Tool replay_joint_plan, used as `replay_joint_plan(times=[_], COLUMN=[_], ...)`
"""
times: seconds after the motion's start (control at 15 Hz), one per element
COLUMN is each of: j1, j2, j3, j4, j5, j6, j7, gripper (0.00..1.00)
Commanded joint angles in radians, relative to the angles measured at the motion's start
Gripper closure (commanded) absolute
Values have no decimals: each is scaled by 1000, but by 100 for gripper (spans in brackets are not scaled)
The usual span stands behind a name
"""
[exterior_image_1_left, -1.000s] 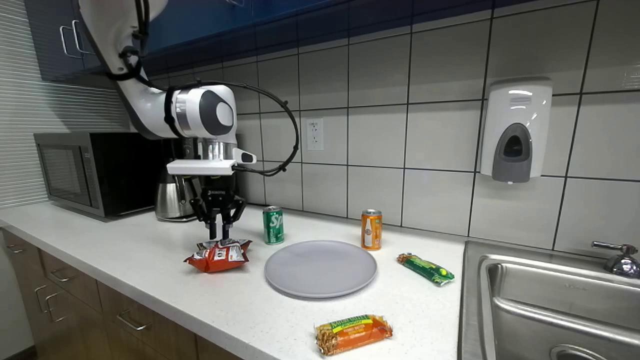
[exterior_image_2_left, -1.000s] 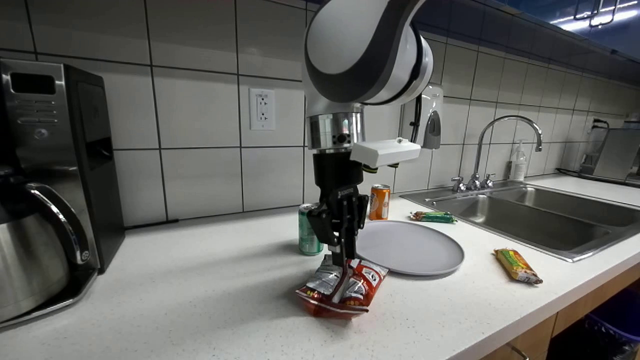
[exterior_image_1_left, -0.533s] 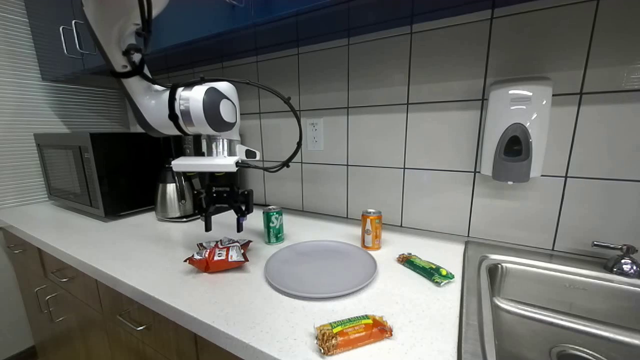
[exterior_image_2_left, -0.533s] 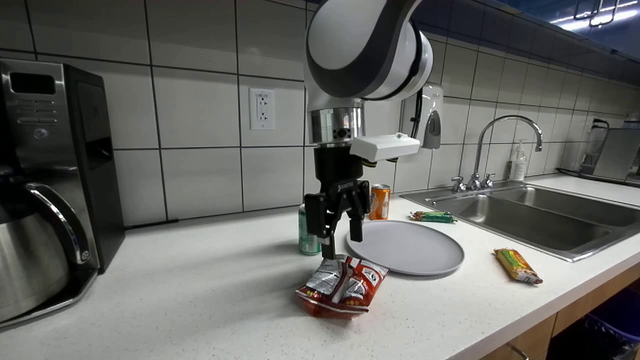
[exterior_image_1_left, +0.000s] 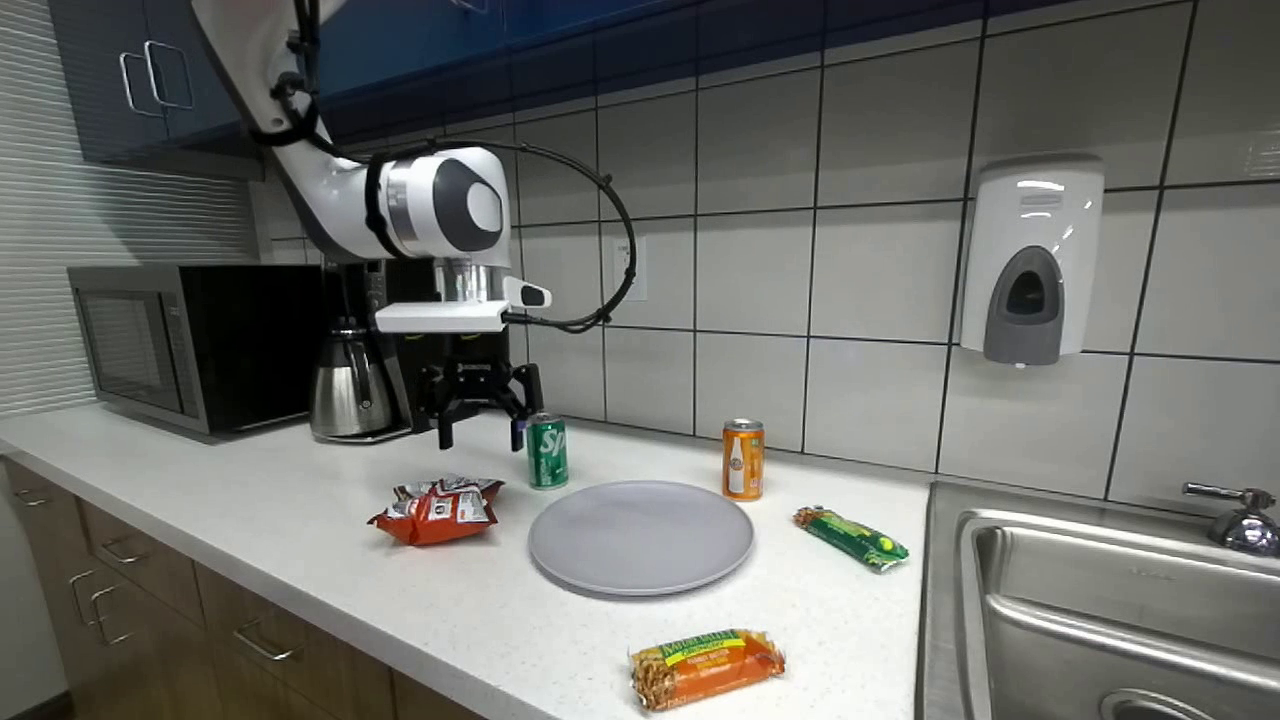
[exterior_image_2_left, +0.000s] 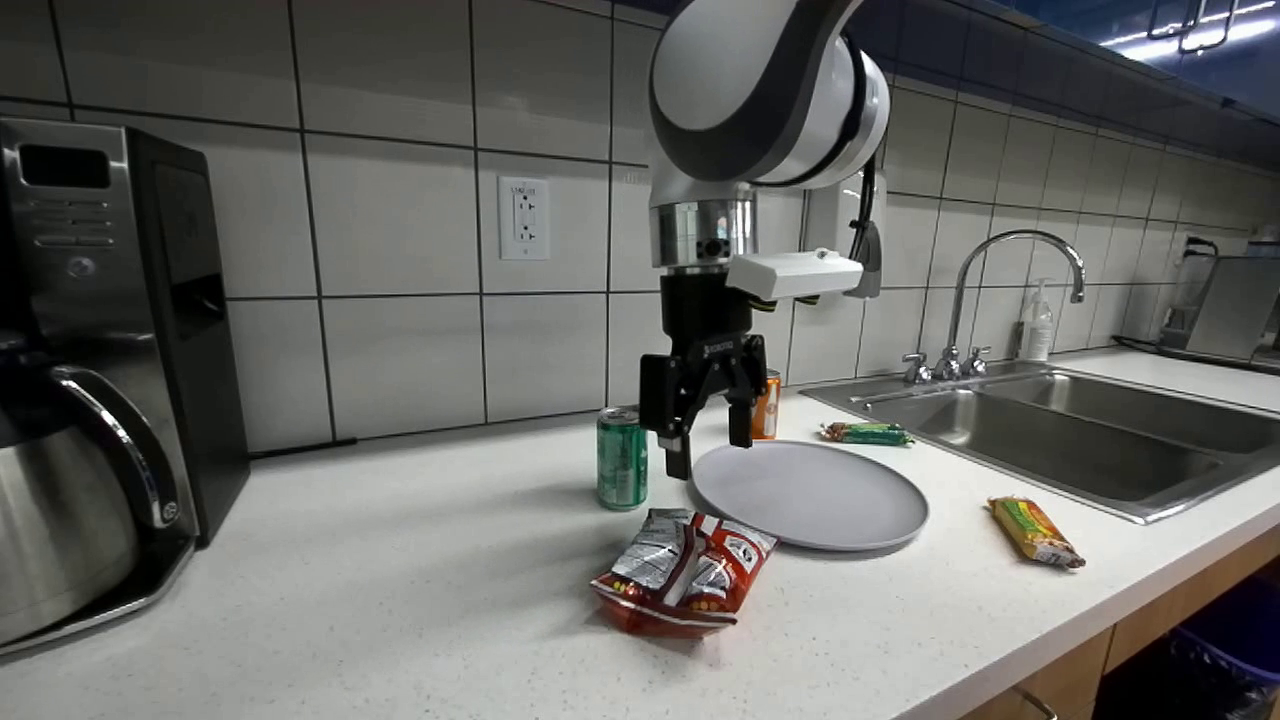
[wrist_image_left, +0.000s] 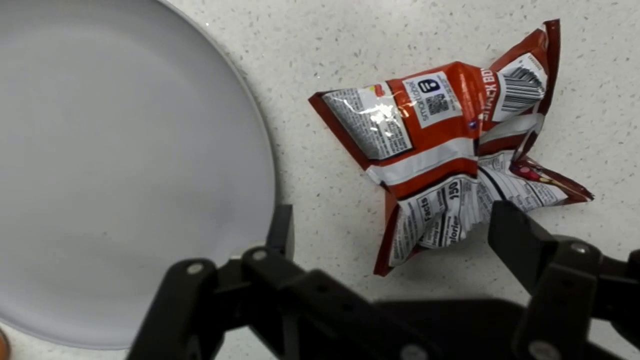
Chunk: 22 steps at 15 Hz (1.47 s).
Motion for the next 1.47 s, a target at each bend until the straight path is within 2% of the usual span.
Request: replay_joint_plan(times=[0.0,0.73,1.4], j1=[-34,-133,-219], j2=[-35,-22,13], j3=[-15,-108,-150], j4=[-15,2,57], j5=[-17,-53,-84], j6=[-14,-14,3], j7=[-2,-23,-143], gripper=[0,0,0])
